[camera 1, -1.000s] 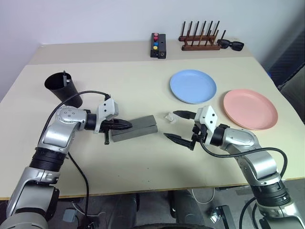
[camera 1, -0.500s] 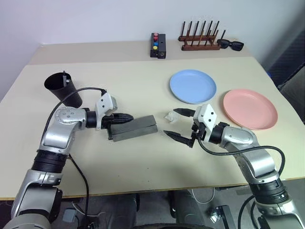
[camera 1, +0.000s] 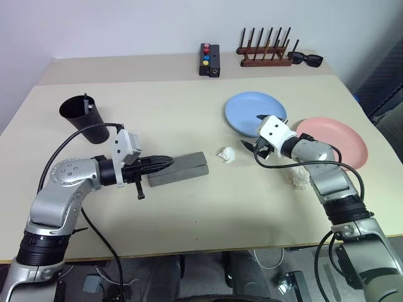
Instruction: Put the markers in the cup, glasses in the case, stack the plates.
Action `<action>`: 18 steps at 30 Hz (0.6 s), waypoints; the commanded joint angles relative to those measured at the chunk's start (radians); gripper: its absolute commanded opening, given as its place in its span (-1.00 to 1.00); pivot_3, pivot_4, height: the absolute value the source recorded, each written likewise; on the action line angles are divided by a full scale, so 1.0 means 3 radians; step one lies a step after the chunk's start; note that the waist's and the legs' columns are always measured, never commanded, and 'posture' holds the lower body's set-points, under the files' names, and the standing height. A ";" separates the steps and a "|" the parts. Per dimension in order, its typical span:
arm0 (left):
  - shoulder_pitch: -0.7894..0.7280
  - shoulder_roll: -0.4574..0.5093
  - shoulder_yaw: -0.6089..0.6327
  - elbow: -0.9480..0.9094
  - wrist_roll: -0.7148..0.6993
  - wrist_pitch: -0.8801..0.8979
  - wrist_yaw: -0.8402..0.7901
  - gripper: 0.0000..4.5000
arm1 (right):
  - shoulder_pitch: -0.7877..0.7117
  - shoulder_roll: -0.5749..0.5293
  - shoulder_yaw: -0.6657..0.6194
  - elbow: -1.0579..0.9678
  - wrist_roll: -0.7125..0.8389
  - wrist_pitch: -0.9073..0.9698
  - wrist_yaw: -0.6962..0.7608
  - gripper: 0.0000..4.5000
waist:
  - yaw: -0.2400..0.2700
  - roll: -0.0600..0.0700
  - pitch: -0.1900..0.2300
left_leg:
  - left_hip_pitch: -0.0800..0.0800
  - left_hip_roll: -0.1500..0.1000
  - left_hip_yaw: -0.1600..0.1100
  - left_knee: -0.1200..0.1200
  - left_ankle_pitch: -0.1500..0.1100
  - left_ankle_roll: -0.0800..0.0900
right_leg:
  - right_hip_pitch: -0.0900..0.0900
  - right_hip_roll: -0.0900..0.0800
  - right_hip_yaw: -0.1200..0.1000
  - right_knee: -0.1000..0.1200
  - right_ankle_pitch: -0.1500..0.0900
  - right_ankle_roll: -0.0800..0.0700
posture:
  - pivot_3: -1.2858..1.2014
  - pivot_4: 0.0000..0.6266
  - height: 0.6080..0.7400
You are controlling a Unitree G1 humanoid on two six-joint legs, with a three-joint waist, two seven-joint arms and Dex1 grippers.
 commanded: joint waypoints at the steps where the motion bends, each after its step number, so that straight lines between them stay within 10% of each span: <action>1: 0.0026 -0.0069 0.0065 -0.0275 -0.0158 0.0070 0.0175 -1.00 | -0.0189 -0.0005 0.0019 0.0322 -0.0138 -0.0217 -0.0051 0.75 | 0.0002 0.0000 0.0000 | 0.0000 0.0000 0.0000 0.0000 0.0000 0.0000 | 0.0000 0.0000 0.0000 0.0000 0.0000 0.0000 | 0.03 -0.52 0.91; 9: 0.0035 -0.0204 0.0058 -0.0409 -0.0317 0.0127 0.0414 -1.00 | -0.0270 -0.0012 0.0044 0.0653 -0.0291 -0.0504 -0.0100 -0.99 | -0.0004 0.0000 0.0000 | 0.0001 0.0000 0.0000 -0.0001 0.0000 0.0000 | 0.0000 0.0000 0.0000 0.0001 0.0001 0.0001 | 0.03 -0.52 0.91; 18: -0.0081 -0.0271 -0.0052 -0.0377 -0.0375 0.0188 0.0562 -1.00 | -0.0091 -0.0201 -0.0061 0.0224 -0.0391 -0.0738 -0.0187 -0.99 | 0.0004 0.0000 0.0000 | 0.0000 0.0000 0.0001 0.0001 0.0000 0.0000 | 0.0001 0.0000 0.0001 -0.0001 0.0001 0.0001 | 0.03 -0.52 0.91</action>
